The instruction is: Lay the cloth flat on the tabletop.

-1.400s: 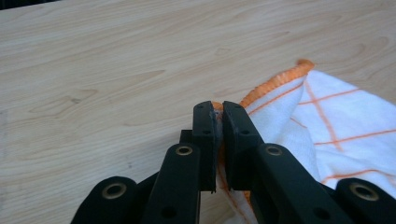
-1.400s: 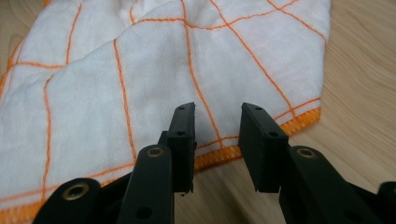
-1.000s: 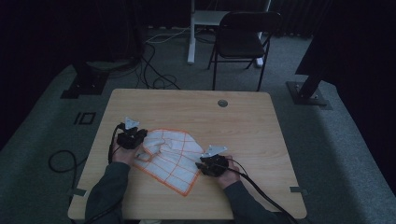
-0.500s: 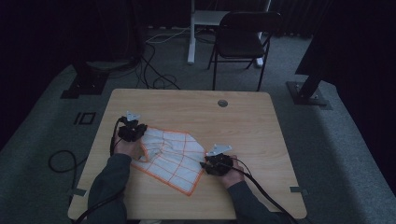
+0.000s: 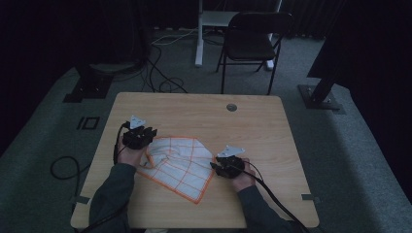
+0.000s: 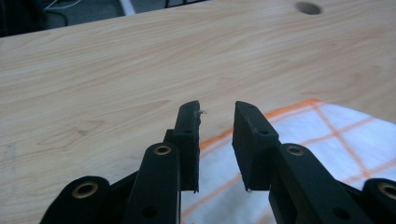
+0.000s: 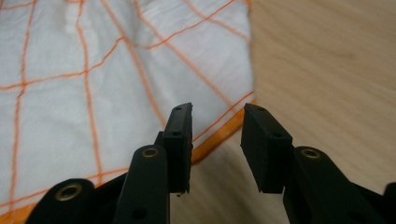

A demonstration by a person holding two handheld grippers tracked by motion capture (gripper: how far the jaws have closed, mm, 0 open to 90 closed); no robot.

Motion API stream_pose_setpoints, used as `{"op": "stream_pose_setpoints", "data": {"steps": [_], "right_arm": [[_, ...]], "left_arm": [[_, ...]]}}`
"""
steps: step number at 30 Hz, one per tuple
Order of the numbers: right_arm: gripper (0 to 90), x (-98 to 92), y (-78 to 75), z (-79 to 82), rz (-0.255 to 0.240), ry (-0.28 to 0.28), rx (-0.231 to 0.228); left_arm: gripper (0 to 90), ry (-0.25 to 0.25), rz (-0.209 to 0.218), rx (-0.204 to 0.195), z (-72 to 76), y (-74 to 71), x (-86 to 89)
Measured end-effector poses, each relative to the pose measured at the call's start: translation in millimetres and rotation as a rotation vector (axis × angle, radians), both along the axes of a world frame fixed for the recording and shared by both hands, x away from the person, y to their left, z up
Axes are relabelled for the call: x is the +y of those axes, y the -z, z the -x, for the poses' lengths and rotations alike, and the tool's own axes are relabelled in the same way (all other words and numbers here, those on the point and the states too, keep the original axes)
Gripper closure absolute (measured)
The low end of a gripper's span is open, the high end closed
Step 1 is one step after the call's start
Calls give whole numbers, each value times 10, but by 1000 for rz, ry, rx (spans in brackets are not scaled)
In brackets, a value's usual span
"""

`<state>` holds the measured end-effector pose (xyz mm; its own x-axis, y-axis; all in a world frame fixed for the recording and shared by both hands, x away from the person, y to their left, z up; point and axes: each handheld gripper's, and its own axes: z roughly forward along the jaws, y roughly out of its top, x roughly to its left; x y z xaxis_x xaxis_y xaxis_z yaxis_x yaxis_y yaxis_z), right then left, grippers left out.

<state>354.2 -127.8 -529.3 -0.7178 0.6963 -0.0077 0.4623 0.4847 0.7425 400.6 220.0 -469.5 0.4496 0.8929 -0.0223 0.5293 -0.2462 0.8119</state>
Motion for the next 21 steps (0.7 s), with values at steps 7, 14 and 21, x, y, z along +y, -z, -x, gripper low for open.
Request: {"op": "stream_pose_setpoints", "data": {"steps": [7,14,21], "right_arm": [[657,-29,-28,-159,-14,47,-13],[665,6,-32,-281,-32,64,0],[665,124,-6,-400,-46,59,17]], "left_arm": [[718,56,-13,14,257,79,-191],[715,88,-10,36,481,236,-316],[710,114,-24,77,659,425,-391]]}}
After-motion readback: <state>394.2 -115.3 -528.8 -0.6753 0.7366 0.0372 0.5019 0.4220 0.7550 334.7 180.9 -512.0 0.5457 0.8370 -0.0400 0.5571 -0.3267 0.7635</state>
